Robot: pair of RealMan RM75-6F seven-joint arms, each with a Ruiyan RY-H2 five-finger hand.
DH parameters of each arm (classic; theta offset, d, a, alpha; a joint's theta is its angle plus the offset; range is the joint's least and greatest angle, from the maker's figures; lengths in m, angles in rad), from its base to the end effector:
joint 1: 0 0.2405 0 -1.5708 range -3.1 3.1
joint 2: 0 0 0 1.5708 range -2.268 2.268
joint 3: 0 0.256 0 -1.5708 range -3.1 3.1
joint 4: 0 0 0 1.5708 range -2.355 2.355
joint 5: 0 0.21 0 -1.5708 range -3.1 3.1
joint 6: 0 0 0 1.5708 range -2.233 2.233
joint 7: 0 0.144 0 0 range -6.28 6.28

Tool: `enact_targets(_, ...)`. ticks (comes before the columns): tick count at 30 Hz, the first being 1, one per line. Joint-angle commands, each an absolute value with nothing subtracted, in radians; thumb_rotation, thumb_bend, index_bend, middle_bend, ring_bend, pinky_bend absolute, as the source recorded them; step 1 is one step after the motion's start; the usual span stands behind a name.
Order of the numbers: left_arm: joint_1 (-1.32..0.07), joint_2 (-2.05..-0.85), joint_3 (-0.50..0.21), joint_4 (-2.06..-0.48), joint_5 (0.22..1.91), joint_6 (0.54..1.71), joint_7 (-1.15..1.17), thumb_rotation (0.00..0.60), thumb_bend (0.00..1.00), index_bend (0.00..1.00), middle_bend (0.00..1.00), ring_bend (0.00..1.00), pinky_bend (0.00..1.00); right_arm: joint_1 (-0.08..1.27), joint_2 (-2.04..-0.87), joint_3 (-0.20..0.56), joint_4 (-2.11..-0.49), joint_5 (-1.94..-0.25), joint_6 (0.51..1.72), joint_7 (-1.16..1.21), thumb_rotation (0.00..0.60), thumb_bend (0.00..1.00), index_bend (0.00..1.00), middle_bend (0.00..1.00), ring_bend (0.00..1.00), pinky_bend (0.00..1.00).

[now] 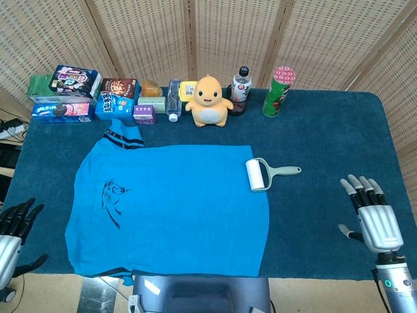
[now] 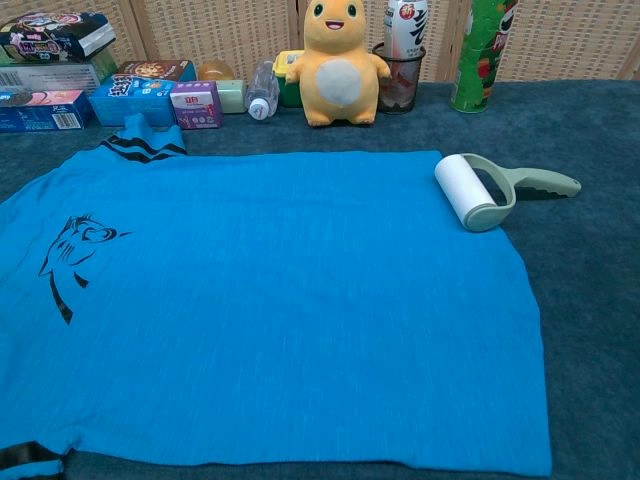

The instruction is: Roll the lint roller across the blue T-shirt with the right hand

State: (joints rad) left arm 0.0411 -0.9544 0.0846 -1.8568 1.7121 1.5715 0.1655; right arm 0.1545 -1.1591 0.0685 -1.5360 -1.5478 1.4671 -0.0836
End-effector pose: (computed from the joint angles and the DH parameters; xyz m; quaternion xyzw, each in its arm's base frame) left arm -0.2693 0.1146 0.1741 -0.6473 -0.3711 -0.3565 0.5623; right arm -0.3023 -0.2072 0.1510 0.6392 -0.3191 0.3831 0.5855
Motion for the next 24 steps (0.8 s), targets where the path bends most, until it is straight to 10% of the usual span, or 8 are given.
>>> enact_targets(1, 0.040, -0.954, 0.087, -1.855, 1.713, 1.567, 0.167, 0.600, 0.09, 0.00, 0.00, 0.00, 0.06, 0.154, -1.157, 0.069, -1.536, -1.548, 1.469, -0.083, 0.600, 0.00, 0.08, 0.05, 0.01, 0.04)
enact_targets(24, 0.004, -0.939, 0.083, -1.854, 1.699, 1.510, 0.129, 0.600, 0.10, 0.00, 0.00, 0.00, 0.06, 0.280, -1.199, 0.100, -1.436, -1.449, 1.216, -0.007, 0.600, 0.00, 0.08, 0.05, 0.02, 0.04)
